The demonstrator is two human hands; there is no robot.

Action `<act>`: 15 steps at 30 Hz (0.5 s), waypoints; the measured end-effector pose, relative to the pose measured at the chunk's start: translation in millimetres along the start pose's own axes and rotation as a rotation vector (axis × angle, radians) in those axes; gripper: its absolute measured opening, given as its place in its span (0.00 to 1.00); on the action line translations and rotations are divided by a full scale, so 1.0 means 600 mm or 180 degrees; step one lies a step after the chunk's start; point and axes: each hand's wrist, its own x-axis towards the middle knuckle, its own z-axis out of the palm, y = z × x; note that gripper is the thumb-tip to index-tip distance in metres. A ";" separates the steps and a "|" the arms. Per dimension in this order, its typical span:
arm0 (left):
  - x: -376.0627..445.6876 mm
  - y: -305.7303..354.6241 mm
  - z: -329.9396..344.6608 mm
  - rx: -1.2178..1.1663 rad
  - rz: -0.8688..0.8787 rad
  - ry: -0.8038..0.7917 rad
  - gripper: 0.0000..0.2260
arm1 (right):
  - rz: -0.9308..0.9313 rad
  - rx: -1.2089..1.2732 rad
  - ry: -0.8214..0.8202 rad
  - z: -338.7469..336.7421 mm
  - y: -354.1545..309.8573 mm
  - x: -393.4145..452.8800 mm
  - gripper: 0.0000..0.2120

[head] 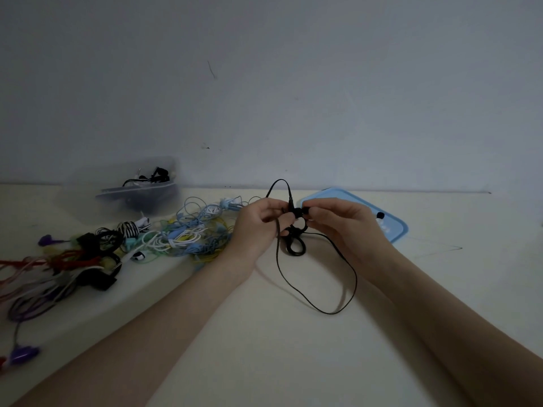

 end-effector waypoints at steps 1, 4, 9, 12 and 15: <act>0.000 -0.001 0.000 0.0025 0.0020 0.0000 0.08 | 0.0013 -0.0051 0.0010 0.001 0.000 0.000 0.12; 0.001 -0.003 0.001 0.0134 0.0142 -0.0045 0.09 | -0.0022 -0.0194 0.0064 0.001 0.000 -0.001 0.10; 0.003 -0.004 -0.001 0.0530 0.0483 0.0038 0.10 | -0.0112 -0.0390 0.0113 0.002 -0.004 -0.004 0.08; 0.004 -0.005 -0.001 0.0803 0.0687 0.0108 0.10 | -0.0096 -0.0353 0.0120 0.002 -0.007 -0.005 0.08; 0.005 -0.006 -0.002 0.0916 0.0803 0.0098 0.11 | -0.0060 -0.0301 0.0117 0.000 -0.008 -0.007 0.07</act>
